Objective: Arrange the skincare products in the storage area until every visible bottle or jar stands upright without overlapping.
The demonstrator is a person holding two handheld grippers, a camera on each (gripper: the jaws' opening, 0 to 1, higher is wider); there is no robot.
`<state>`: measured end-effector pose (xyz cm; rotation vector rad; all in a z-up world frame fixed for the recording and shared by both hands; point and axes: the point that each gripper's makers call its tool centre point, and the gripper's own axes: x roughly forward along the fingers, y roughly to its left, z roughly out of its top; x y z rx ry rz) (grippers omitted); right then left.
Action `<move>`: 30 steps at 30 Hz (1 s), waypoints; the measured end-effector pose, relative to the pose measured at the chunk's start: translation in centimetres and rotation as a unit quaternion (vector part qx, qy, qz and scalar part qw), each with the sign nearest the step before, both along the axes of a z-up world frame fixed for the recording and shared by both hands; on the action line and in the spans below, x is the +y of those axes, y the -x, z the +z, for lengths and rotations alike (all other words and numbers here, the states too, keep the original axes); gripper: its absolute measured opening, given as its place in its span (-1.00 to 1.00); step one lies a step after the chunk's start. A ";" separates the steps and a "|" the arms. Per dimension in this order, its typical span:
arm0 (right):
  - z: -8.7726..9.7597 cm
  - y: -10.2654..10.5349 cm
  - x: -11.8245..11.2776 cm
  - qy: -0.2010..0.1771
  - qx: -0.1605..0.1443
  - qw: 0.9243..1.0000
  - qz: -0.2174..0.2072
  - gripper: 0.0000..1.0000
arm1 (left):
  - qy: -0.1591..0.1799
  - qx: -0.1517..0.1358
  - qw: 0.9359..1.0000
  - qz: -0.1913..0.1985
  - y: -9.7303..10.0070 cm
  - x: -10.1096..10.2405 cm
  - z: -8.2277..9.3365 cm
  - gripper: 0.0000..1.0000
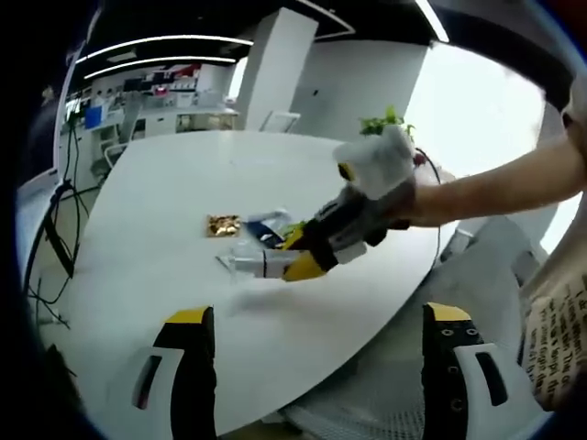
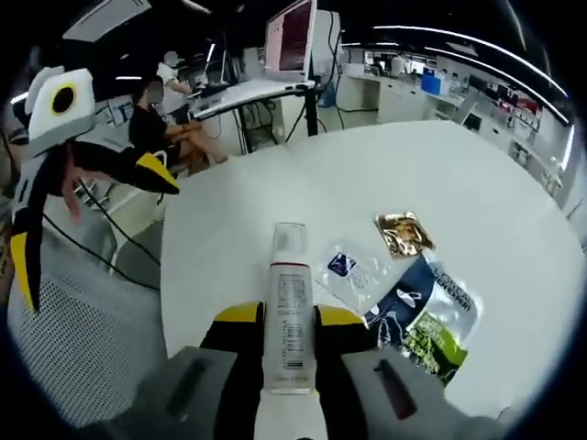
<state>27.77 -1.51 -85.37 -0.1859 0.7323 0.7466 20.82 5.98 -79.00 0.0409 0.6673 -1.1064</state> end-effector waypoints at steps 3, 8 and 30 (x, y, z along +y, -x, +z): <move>0.7 0.2 -0.4 -0.016 -0.006 1.000 -0.016 -0.61 | 0.004 -0.003 1.000 -0.003 0.0 -0.2 0.4 0.83; 1.9 0.8 -1.1 -0.055 -0.014 0.997 -0.054 -0.61 | 0.002 -0.013 1.000 -0.012 0.1 -0.8 1.3 0.83; 9.8 5.5 -7.9 -0.244 -0.062 0.956 -0.151 -0.60 | 0.038 -0.007 0.999 0.017 1.4 -7.4 4.8 0.80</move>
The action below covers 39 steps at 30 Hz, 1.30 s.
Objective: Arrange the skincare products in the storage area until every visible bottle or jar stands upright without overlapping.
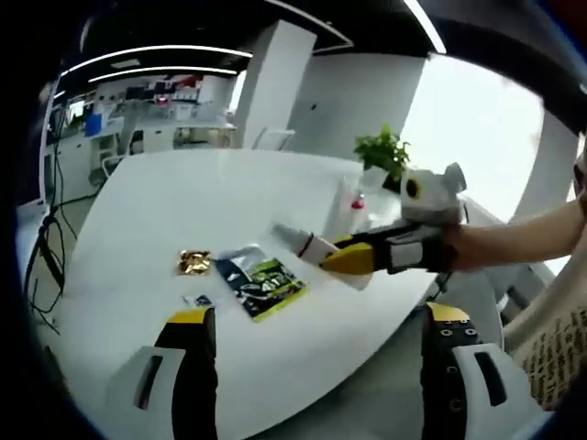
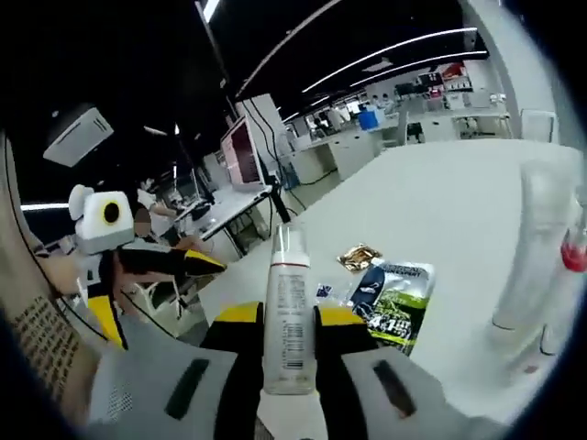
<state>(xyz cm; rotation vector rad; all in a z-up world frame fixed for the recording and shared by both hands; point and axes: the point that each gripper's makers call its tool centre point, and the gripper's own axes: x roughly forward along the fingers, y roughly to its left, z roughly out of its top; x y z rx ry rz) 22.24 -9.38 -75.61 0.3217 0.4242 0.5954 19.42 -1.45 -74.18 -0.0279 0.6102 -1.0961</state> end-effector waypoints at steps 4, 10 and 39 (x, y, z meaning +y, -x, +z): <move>1.3 0.7 -1.2 -0.040 -0.009 0.999 -0.012 -0.60 | 0.015 0.008 1.000 0.007 0.1 -1.2 0.8 0.79; 2.7 1.5 -2.7 -0.091 -0.019 0.995 -0.024 -0.60 | 0.029 0.009 0.999 0.012 0.3 -3.0 1.8 0.78; 8.7 8.4 -4.6 -0.301 -0.082 0.949 0.047 -0.59 | 0.182 0.081 0.975 -0.095 4.6 -12.9 9.5 0.05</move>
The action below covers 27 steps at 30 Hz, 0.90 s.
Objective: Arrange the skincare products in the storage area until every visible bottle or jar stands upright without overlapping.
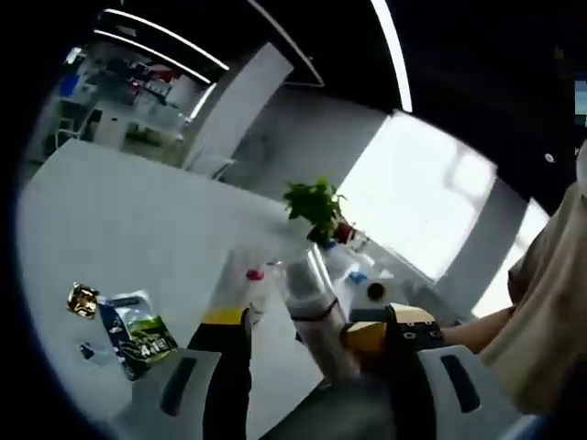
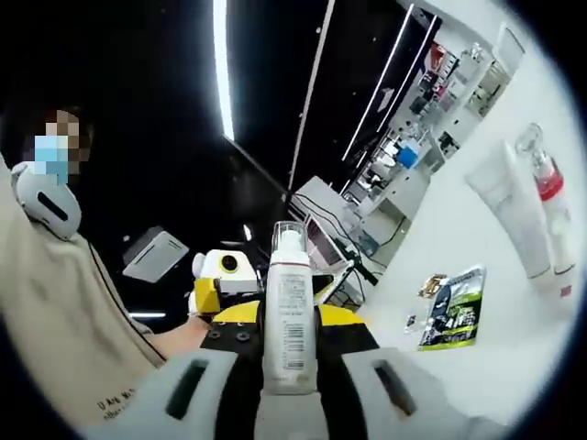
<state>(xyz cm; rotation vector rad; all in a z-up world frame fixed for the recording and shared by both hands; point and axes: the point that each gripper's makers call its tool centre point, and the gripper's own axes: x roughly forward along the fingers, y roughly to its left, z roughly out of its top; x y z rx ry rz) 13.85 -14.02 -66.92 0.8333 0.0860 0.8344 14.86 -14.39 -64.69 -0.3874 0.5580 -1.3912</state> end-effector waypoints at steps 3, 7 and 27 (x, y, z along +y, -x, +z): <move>0.5 0.3 0.0 -0.014 -0.007 1.000 0.008 -0.59 | 0.001 -0.001 1.000 -0.019 0.3 -0.4 0.3 -0.17; 0.9 0.6 -0.1 -0.031 -0.011 0.999 0.013 -0.59 | 0.008 0.012 0.999 -0.047 0.8 -0.6 0.4 -0.48; -0.9 1.4 0.9 0.199 -0.052 0.976 0.077 -0.55 | -0.080 -0.087 0.983 -0.142 2.5 -1.7 0.2 -0.64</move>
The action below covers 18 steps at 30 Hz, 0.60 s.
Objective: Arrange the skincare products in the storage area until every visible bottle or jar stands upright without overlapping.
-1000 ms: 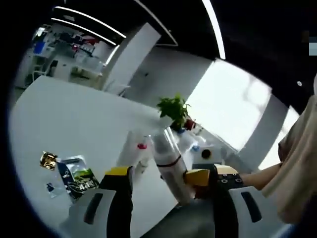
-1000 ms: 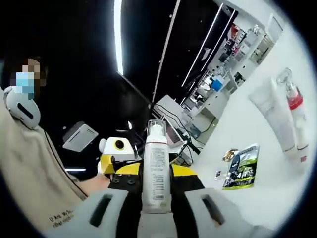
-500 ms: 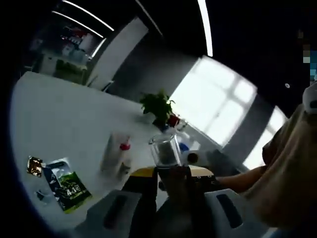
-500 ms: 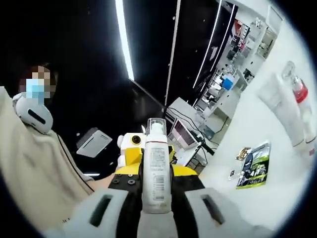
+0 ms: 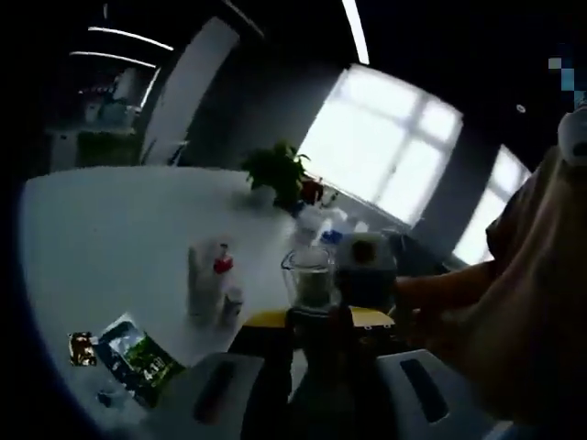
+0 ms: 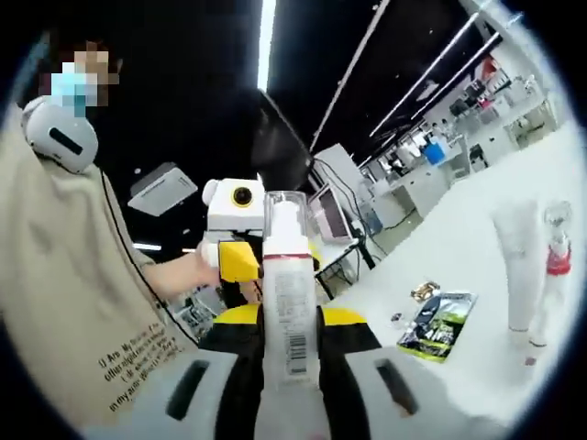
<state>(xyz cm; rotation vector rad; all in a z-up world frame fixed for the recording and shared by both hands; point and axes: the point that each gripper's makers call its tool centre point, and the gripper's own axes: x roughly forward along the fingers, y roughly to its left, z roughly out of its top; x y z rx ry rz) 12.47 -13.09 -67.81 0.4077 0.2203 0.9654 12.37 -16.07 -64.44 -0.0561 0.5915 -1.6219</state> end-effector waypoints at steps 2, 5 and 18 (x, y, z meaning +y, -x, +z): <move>-0.6 0.2 0.5 0.027 -0.001 1.000 0.010 -0.56 | -0.011 -0.016 1.000 -0.012 0.4 -0.2 -0.4 -0.64; -1.2 0.3 0.8 0.045 -0.001 0.999 0.019 -0.57 | -0.026 -0.044 0.998 -0.031 0.9 -0.4 -1.0 -0.64; -2.3 0.6 1.1 0.117 -0.060 0.990 0.054 -0.59 | -0.076 -0.132 0.984 -0.091 1.8 0.2 -3.2 -0.61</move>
